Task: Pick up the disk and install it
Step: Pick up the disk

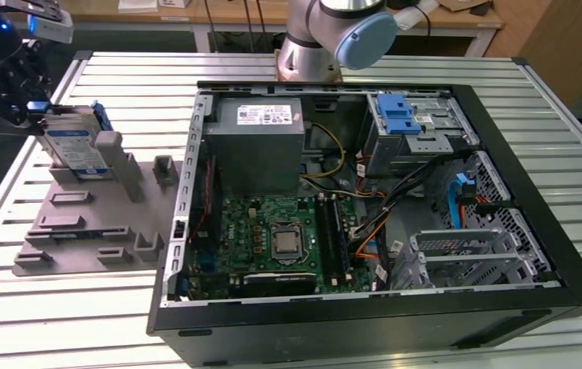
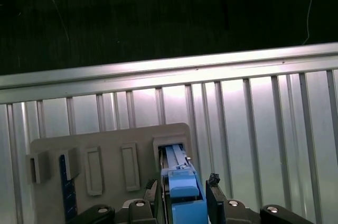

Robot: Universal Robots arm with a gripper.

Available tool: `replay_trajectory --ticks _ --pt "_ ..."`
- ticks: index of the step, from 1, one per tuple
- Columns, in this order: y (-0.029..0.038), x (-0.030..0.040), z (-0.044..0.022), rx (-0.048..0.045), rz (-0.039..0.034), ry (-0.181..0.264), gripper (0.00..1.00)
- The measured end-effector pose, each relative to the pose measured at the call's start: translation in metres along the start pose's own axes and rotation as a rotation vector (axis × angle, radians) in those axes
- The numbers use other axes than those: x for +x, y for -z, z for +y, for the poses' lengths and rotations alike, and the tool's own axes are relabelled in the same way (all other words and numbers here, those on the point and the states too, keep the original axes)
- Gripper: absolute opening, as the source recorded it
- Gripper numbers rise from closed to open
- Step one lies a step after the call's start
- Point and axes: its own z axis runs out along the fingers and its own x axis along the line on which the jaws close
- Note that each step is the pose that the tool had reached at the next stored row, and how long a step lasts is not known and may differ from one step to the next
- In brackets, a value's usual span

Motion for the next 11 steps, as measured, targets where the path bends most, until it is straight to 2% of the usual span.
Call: replay_trajectory --ticks 11 --pt "-0.0031 -0.0014 0.0001 -0.0002 0.0004 0.0 0.48"
